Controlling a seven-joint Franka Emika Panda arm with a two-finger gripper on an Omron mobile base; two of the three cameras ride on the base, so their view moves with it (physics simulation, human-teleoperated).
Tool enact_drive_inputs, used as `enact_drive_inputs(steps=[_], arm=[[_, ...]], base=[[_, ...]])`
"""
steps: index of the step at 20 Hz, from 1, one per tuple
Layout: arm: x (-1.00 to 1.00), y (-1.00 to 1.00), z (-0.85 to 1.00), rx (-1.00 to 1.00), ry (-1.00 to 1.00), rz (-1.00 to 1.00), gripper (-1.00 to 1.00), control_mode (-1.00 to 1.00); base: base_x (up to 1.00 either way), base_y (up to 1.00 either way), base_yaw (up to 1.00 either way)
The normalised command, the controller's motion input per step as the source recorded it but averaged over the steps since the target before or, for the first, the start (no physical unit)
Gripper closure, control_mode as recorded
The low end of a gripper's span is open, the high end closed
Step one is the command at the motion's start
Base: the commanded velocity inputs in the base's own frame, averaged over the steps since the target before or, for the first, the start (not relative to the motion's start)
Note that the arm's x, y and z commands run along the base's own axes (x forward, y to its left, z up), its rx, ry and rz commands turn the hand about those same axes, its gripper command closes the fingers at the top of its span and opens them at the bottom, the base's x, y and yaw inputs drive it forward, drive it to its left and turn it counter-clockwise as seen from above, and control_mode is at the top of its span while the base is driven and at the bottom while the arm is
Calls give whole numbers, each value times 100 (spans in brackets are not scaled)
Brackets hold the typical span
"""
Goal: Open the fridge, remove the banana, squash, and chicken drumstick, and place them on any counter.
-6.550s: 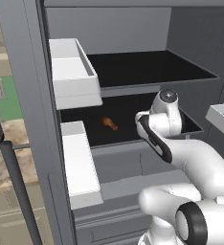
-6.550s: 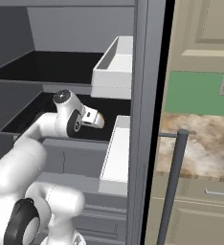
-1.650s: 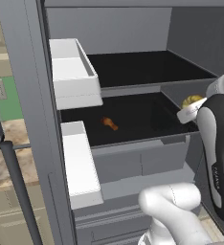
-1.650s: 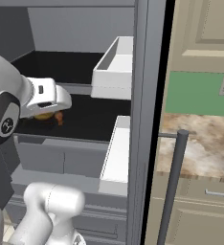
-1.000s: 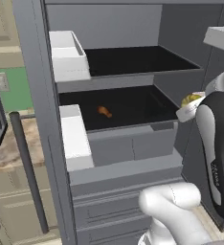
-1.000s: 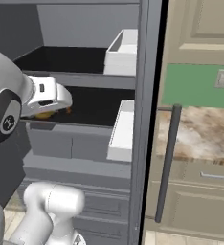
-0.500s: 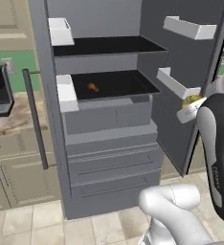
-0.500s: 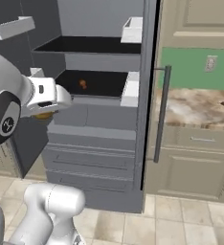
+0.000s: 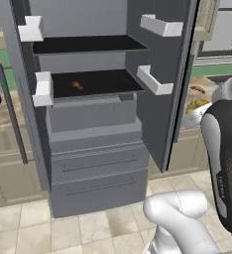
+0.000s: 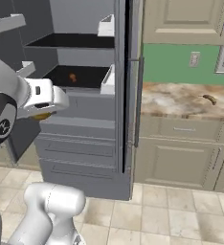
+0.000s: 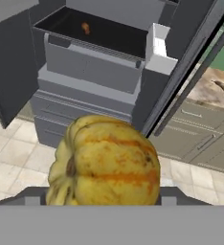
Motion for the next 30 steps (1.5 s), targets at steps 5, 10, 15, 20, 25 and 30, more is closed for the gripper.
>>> enact_drive_inputs(steps=[5, 10, 15, 20, 25, 30], arm=[[0, 0, 0, 0, 0, 0, 100, 100], [0, 0, 0, 0, 0, 0, 100, 100], [0, 0, 0, 0, 0, 0, 100, 100], [0, 0, 0, 0, 0, 0, 100, 100], [0, 0, 0, 0, 0, 0, 100, 100], [0, 0, 0, 0, 0, 0, 100, 100]], base=[[42, -100, 0], [38, -100, 0], [43, -100, 0], [32, -95, 0], [14, -8, 0], [85, 0, 0]])
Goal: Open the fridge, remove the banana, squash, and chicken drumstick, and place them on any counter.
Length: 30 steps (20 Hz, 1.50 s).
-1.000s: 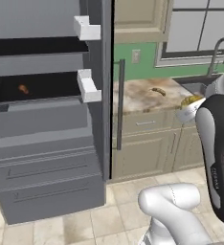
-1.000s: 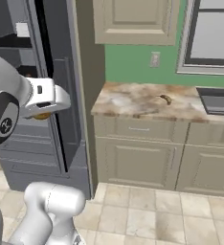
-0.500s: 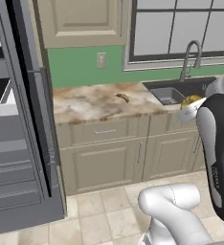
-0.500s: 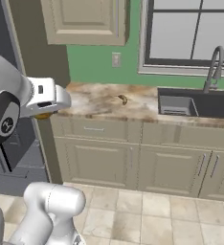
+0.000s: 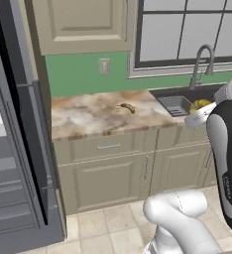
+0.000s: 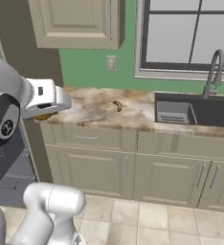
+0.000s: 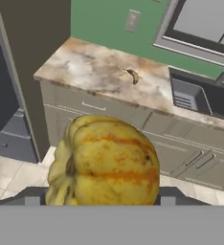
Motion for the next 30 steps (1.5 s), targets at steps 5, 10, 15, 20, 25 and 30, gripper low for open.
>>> enact_drive_inputs(steps=[5, 10, 15, 20, 25, 30], arm=[[0, 0, 0, 0, 0, 0, 100, 100], [0, 0, 0, 0, 0, 0, 100, 100], [0, 0, 0, 0, 0, 0, 100, 100], [0, 0, 0, 0, 0, 0, 100, 100], [0, 0, 0, 0, 0, 0, 100, 100], [0, 0, 0, 0, 0, 0, 100, 100]], base=[[100, 0, 2], [100, 0, 1], [92, 0, 0], [81, 0, 0], [31, 0, 0], [0, 0, 0]])
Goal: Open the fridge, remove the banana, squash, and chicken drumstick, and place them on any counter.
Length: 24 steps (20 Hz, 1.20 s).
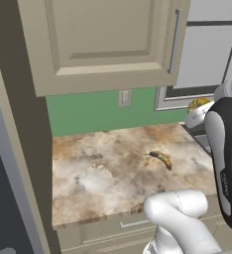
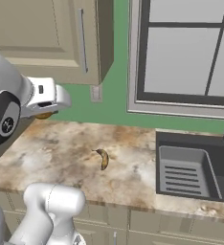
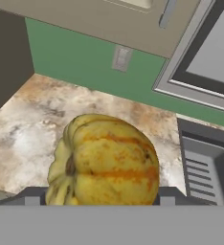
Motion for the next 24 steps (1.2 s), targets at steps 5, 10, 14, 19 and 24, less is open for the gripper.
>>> enact_drive_inputs(steps=[5, 10, 14, 19, 24], arm=[[15, 0, -18, 0, 4, 0, 100, -100], [26, 0, -53, 0, 4, -1, 100, -100], [32, 12, -79, 0, 6, 0, 100, -100], [33, 18, -84, 0, 9, 0, 100, -100], [42, 22, -63, 0, 17, 0, 100, -100]], base=[[5, 0, 0], [0, 0, 0], [0, 0, 0], [0, 0, 0], [0, 0, 0]])
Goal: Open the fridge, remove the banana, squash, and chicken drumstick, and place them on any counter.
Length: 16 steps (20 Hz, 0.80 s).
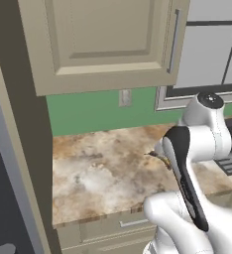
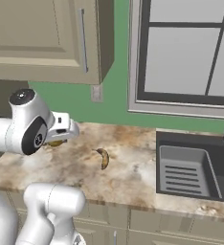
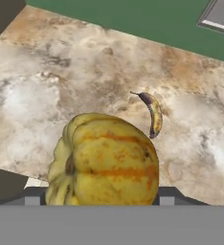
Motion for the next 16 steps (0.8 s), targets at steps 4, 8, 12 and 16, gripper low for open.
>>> enact_drive_inputs(steps=[4, 8, 12, 16], arm=[[44, 7, -52, 0, 14, 0, 100, -100], [49, 1, -57, 0, 12, 0, 100, -100], [47, 1, -51, 0, 13, -1, 100, -100], [42, 1, -50, 0, 11, -1, 100, -100]], base=[[0, 0, 0], [0, 0, 0], [0, 0, 0], [0, 0, 0]])
